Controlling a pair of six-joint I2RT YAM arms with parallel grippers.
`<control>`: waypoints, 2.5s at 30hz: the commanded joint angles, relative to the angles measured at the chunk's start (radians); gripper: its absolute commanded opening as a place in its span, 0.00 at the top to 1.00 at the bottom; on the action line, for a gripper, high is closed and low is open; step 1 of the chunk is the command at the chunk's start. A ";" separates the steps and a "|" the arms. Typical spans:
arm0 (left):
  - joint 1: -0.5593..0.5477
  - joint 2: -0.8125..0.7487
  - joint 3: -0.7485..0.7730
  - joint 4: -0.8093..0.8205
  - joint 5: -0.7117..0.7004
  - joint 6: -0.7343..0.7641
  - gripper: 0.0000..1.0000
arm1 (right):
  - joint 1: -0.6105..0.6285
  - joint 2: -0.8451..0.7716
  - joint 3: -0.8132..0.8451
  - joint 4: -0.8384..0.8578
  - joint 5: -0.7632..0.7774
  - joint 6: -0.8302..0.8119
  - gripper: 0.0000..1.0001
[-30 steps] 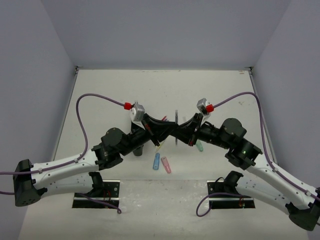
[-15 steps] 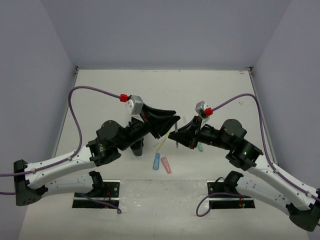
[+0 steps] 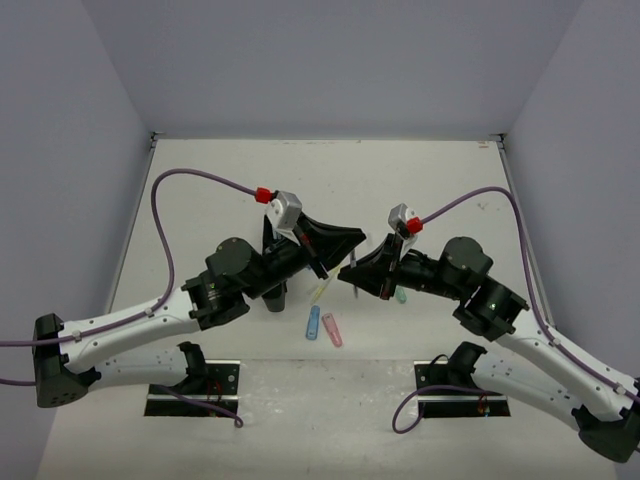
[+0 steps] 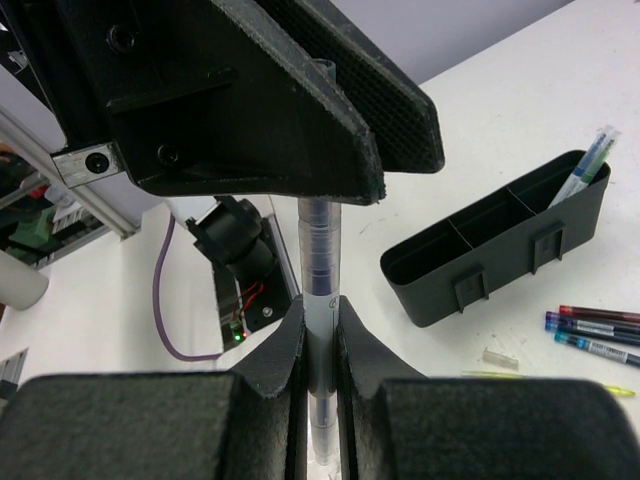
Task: Sort the stationery into containers
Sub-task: Close the pen cap on the pen, then place the pen in the storage box.
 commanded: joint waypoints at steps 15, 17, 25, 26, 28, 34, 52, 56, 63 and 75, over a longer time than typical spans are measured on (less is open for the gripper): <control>-0.085 0.004 -0.344 0.204 0.147 -0.188 1.00 | -0.112 0.207 0.495 -0.025 0.156 -0.039 1.00; -0.096 0.014 -0.351 0.194 0.140 -0.190 1.00 | -0.128 0.220 0.502 -0.025 0.135 -0.027 1.00; -0.094 0.016 -0.246 -0.040 -0.098 -0.169 1.00 | -0.143 0.266 0.439 -0.047 0.101 -0.087 0.93; -0.089 0.001 -0.211 -0.131 -0.235 -0.169 1.00 | -0.144 0.270 0.424 -0.071 0.100 -0.116 0.84; -0.071 -0.021 -0.116 -0.295 -0.472 -0.155 1.00 | -0.146 0.254 0.322 -0.075 0.111 -0.139 0.45; 0.031 -0.027 0.023 -0.397 -0.880 0.032 1.00 | -0.146 0.162 0.059 -0.039 0.252 -0.089 0.01; 0.488 0.342 0.026 0.006 -0.844 0.181 1.00 | -0.146 -0.197 -0.209 -0.076 0.269 0.030 0.01; 0.496 0.388 -0.012 0.048 -0.831 0.160 1.00 | -0.146 -0.179 -0.218 -0.060 0.250 0.031 0.01; 0.496 0.416 -0.063 -0.053 -0.797 0.025 0.69 | -0.144 -0.126 -0.203 -0.049 0.251 0.044 0.01; 0.362 0.114 0.011 -0.561 -0.772 -0.241 0.02 | -0.073 0.447 0.052 -0.343 0.621 0.528 0.01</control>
